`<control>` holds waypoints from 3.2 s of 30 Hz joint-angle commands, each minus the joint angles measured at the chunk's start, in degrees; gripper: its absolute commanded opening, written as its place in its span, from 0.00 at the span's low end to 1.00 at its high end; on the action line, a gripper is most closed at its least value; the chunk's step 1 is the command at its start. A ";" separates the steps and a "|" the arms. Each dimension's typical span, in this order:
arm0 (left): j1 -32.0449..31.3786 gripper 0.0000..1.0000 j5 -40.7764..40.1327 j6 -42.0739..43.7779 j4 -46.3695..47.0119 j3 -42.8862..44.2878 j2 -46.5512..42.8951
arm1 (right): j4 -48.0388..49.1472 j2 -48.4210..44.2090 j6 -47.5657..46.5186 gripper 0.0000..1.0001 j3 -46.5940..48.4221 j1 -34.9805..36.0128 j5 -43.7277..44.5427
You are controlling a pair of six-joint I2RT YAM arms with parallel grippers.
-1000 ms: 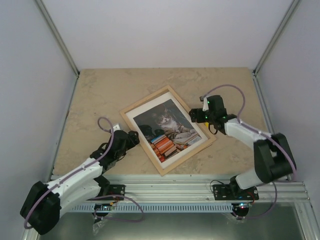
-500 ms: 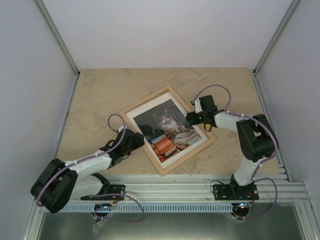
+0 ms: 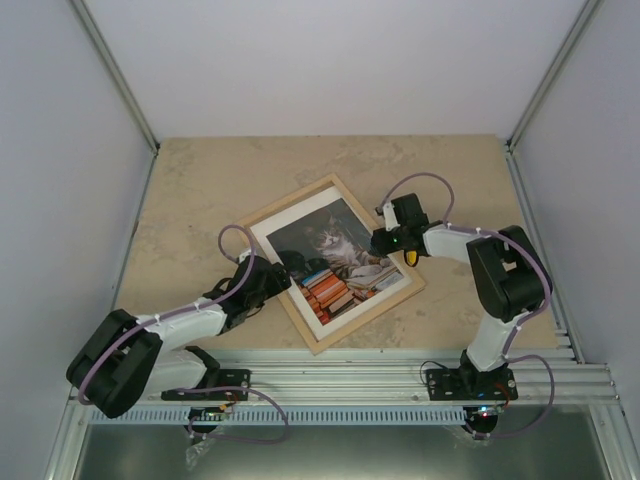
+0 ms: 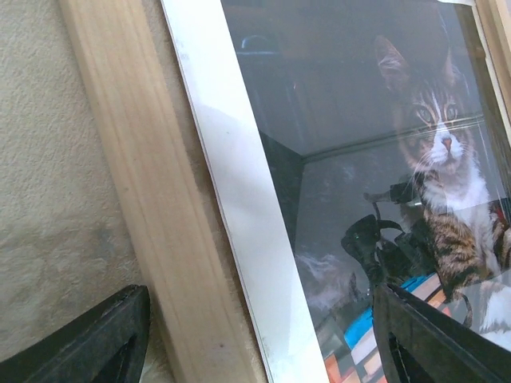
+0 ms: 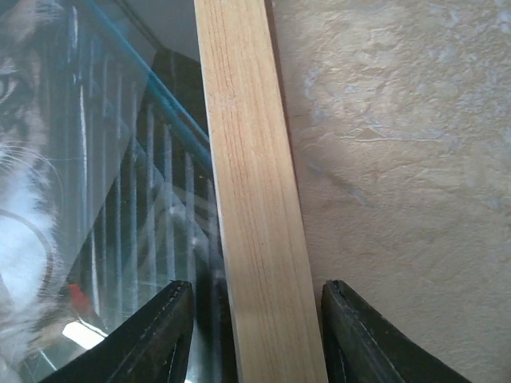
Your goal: Take the photo out of the frame
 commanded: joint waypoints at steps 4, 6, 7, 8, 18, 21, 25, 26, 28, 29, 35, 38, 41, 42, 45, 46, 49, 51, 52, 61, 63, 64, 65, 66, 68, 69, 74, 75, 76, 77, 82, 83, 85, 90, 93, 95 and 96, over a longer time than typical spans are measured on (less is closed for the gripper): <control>-0.18 0.78 -1.71 0.65 0.91 0.04 0.06 | -2.31 0.10 1.21 0.41 -0.85 2.29 -1.12; -0.15 0.78 -2.60 0.97 0.16 0.20 -0.37 | -2.48 -0.39 1.93 0.39 -1.37 3.30 -1.41; -0.17 0.78 -3.20 1.18 -0.45 0.39 -0.64 | -2.46 -0.62 2.41 0.38 -1.74 3.89 -1.49; -0.13 0.77 -3.95 1.39 -1.12 0.53 -0.99 | -2.48 -0.85 2.78 0.37 -1.97 4.44 -1.31; -0.13 0.73 -7.19 3.75 -3.52 2.87 -1.29 | -1.94 -5.08 6.82 0.25 -5.00 5.87 3.17; -0.13 0.73 -6.55 5.01 -3.31 4.86 0.89 | -1.81 -6.53 7.29 0.22 -6.03 5.76 4.46; -0.20 0.73 -6.79 6.07 -4.28 7.04 2.40 | -1.54 -8.54 8.26 0.19 -7.44 5.78 5.31; -0.19 0.73 -6.96 6.16 -4.95 7.40 2.08 | -1.37 -9.16 8.51 0.17 -7.78 5.76 5.44; -0.14 0.73 -7.24 6.19 -5.68 7.48 0.56 | -1.24 -10.37 8.85 0.13 -8.28 5.79 5.82; -0.13 0.73 -7.36 6.03 -5.71 7.20 -0.36 | -1.15 -11.29 9.02 0.10 -8.51 5.74 6.19; -0.18 0.72 -6.59 5.90 -6.57 7.33 -3.73 | 0.07 -14.07 9.81 0.01 -8.81 5.50 6.52; -0.13 0.73 -6.55 6.21 -6.68 7.86 -4.61 | 0.32 -14.89 10.10 0.00 -8.93 5.50 6.44; -0.16 0.73 -6.24 6.57 -6.77 8.92 -4.58 | 0.96 -15.92 10.44 0.01 -9.35 5.50 6.51; -0.15 0.72 -6.24 6.75 -6.96 9.33 -4.41 | 1.14 -16.25 10.48 0.01 -9.43 5.52 6.48; -0.17 0.73 -6.92 7.14 -8.12 10.65 -3.93 | 0.51 -16.53 10.23 0.01 -8.83 5.22 6.35; -0.13 0.74 -7.37 7.21 -8.58 10.94 -4.14 | 0.17 -16.63 10.06 0.01 -8.58 5.04 6.39; -0.16 0.75 -9.02 7.58 -10.29 11.39 -5.15 | -0.37 -17.60 9.90 0.01 -8.46 3.65 6.52; -0.16 0.76 -9.89 7.74 -11.20 11.73 -6.07 | -1.01 -18.39 9.89 0.00 -8.36 2.64 6.52; -0.13 0.76 -10.30 7.89 -11.65 11.92 -6.39 | -1.35 -18.96 9.79 0.01 -8.36 2.07 6.52; -0.13 0.79 -9.16 9.05 -11.39 13.81 -4.00 | -4.66 -25.11 8.26 0.00 -8.87 -4.63 8.12; -0.13 0.79 -9.26 9.44 -11.13 13.82 -4.34 | -4.87 -26.18 6.78 0.01 -8.85 -7.39 7.43; -0.17 0.79 -9.20 9.60 -11.03 13.83 -4.41 | -5.02 -26.50 5.58 0.01 -8.76 -8.87 7.21; -0.13 0.79 -9.15 9.81 -11.01 13.81 -4.43 | -5.19 -26.80 4.16 0.00 -8.53 -10.31 5.84; -0.18 0.79 -9.18 10.09 -10.92 13.83 -4.44 | -5.33 -26.90 2.61 0.01 -8.35 -11.84 4.98; -0.16 0.80 -9.15 10.67 -10.64 13.55 -4.37 | -5.40 -27.27 -0.58 0.01 -8.19 -14.97 4.42; -0.15 0.81 -9.11 10.90 -10.46 13.30 -4.23 | -5.19 -27.41 -2.05 0.00 -8.23 -16.67 3.77; -0.14 0.83 -8.61 12.58 -10.44 12.41 -3.20 | -4.63 -27.07 -1.62 0.01 -7.33 -27.42 -4.92; -0.17 0.83 -8.58 12.76 -10.62 12.32 -3.13 | -4.59 -26.55 -2.28 0.01 -6.85 -28.51 -4.27; -0.13 0.84 -8.44 13.01 -10.60 12.13 -3.21 | -4.89 -25.55 -3.11 0.01 -5.91 -29.74 -3.96; -0.13 0.84 -8.23 13.19 -10.37 11.90 -3.39 | -5.76 -24.58 -4.13 0.01 -4.92 -30.97 -3.94; -0.13 0.86 -7.27 13.78 -10.14 11.55 -4.20 | -8.94 -18.58 -10.95 0.01 2.14 -34.68 -1.96; -0.18 0.86 -7.34 13.88 -10.20 11.48 -4.44 | -8.91 -17.03 -11.28 0.00 2.98 -35.50 -2.98; -0.17 0.87 -7.25 13.98 -10.33 11.24 -4.84 | -8.51 -14.10 -12.24 0.00 4.28 -37.04 -4.63; -0.20 0.87 -7.68 14.00 -10.82 10.53 -7.24 | -8.35 -8.60 -19.20 0.01 7.57 -40.19 -3.79; -0.16 0.87 -8.56 13.90 -11.30 10.27 -8.71 | -9.70 -6.19 -23.16 0.01 10.53 -43.16 -7.09; -0.13 0.87 -8.81 13.89 -11.36 10.02 -9.49 | -10.84 -4.20 -25.32 0.00 12.29 -44.69 -7.48; -0.16 0.87 -8.76 13.89 -11.20 9.83 -9.79 | -11.17 -3.39 -25.74 0.00 13.08 -45.82 -8.31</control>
